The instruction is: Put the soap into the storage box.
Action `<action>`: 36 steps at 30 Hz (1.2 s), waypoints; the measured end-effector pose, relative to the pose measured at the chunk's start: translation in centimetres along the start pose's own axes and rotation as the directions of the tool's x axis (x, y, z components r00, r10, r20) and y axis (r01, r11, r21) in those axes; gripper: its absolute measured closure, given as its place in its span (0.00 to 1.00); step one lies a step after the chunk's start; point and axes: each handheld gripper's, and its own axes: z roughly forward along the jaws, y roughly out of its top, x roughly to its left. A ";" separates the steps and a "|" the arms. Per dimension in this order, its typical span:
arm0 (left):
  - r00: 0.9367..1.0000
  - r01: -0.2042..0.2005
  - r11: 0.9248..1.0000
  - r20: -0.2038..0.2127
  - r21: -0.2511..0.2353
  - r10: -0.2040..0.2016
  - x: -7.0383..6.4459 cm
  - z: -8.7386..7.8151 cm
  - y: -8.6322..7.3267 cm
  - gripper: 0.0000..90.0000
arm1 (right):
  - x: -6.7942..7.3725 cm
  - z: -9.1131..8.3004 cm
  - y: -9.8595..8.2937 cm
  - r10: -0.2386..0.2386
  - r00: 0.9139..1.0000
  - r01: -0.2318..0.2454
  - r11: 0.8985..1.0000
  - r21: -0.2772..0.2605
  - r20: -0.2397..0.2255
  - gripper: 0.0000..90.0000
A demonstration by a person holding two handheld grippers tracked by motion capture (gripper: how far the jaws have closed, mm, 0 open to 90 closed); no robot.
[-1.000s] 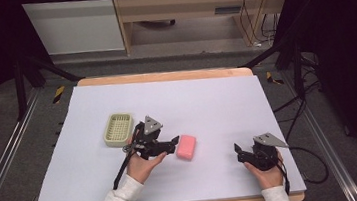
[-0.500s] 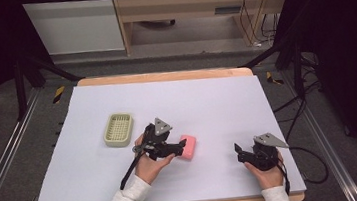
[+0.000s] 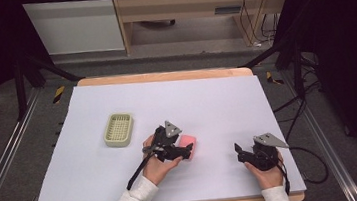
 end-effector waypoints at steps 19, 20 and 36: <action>1.000 0.010 0.997 -0.005 0.071 -0.010 -0.8 2.5 -0.1 0.22 | -0.1 0.0 0.0 0.005 1.000 -0.005 1.000 0.003 -0.004 0.28; 1.000 0.009 0.997 -0.004 0.077 -0.008 -0.8 2.6 -0.1 0.22 | -0.1 0.0 0.0 0.005 1.000 -0.005 1.000 0.003 -0.004 0.28; 0.999 0.032 0.990 0.002 0.140 -0.032 -1.0 3.2 -0.5 0.33 | 0.0 0.1 0.0 0.008 1.000 -0.007 1.000 0.017 -0.013 0.28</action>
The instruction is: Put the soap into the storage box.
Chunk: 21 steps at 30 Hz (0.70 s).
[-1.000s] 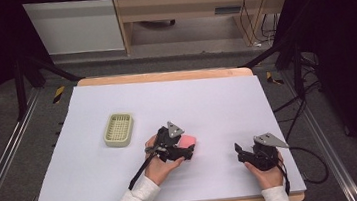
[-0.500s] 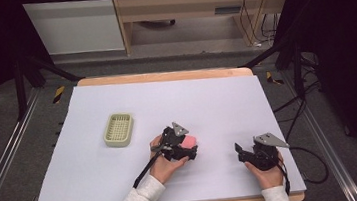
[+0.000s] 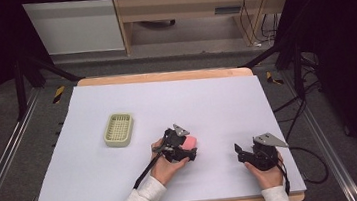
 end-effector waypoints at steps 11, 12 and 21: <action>1.000 0.014 1.000 0.023 0.001 -0.014 0.5 -0.2 -0.2 0.40 | 0.0 0.0 0.0 -0.005 1.000 0.005 1.000 -0.003 -0.002 0.30; 1.000 0.014 1.000 0.024 0.003 -0.014 0.5 -0.2 -0.2 0.39 | 0.0 0.0 0.0 -0.005 1.000 0.005 1.000 -0.002 -0.001 0.30; 1.000 -0.022 0.999 0.022 0.028 0.021 0.5 0.3 1.1 0.34 | 0.0 0.0 0.0 -0.004 1.000 0.004 1.000 -0.002 -0.001 0.31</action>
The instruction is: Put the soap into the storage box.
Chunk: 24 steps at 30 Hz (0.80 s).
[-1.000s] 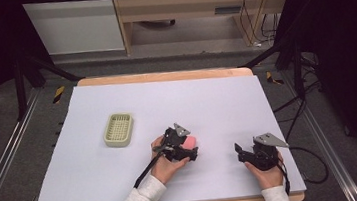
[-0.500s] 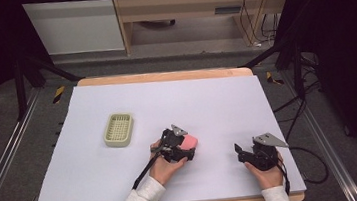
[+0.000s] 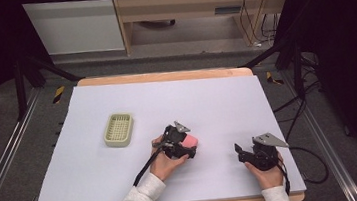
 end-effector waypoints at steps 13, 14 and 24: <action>1.000 -0.012 0.997 -0.009 0.071 0.013 0.0 1.2 0.3 0.37 | 0.0 0.0 0.0 -0.003 1.000 0.003 1.000 0.002 -0.010 0.33; 1.000 -0.013 0.997 -0.013 0.071 0.014 0.0 1.2 0.3 0.38 | 0.0 0.0 0.0 -0.004 1.000 0.004 1.000 0.001 -0.010 0.33; 0.999 -0.015 0.996 -0.031 0.084 0.017 -0.1 1.1 0.5 0.41 | 0.0 0.0 0.0 -0.005 1.000 0.005 1.000 0.003 -0.012 0.34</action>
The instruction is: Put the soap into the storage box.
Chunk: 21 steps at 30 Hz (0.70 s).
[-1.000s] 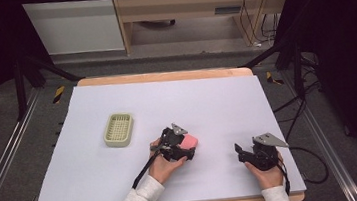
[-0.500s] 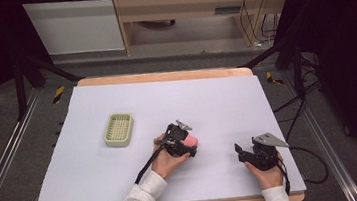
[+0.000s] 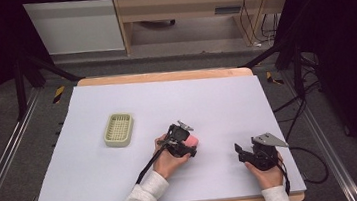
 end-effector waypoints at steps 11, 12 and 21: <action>1.000 0.009 1.000 0.019 -0.004 -0.008 0.4 -1.2 -0.1 0.41 | -0.1 -0.1 0.0 0.001 1.000 -0.001 1.000 -0.003 -0.002 0.35; 1.000 0.007 1.000 0.022 -0.008 -0.006 0.5 -1.6 -0.1 0.41 | -0.1 -0.1 0.0 0.001 1.000 -0.001 1.000 -0.002 -0.002 0.35; 1.000 0.019 0.998 0.020 -0.052 -0.018 1.6 -4.6 -0.2 0.41 | -0.1 -0.1 0.0 0.008 1.000 -0.008 1.000 -0.002 -0.003 0.35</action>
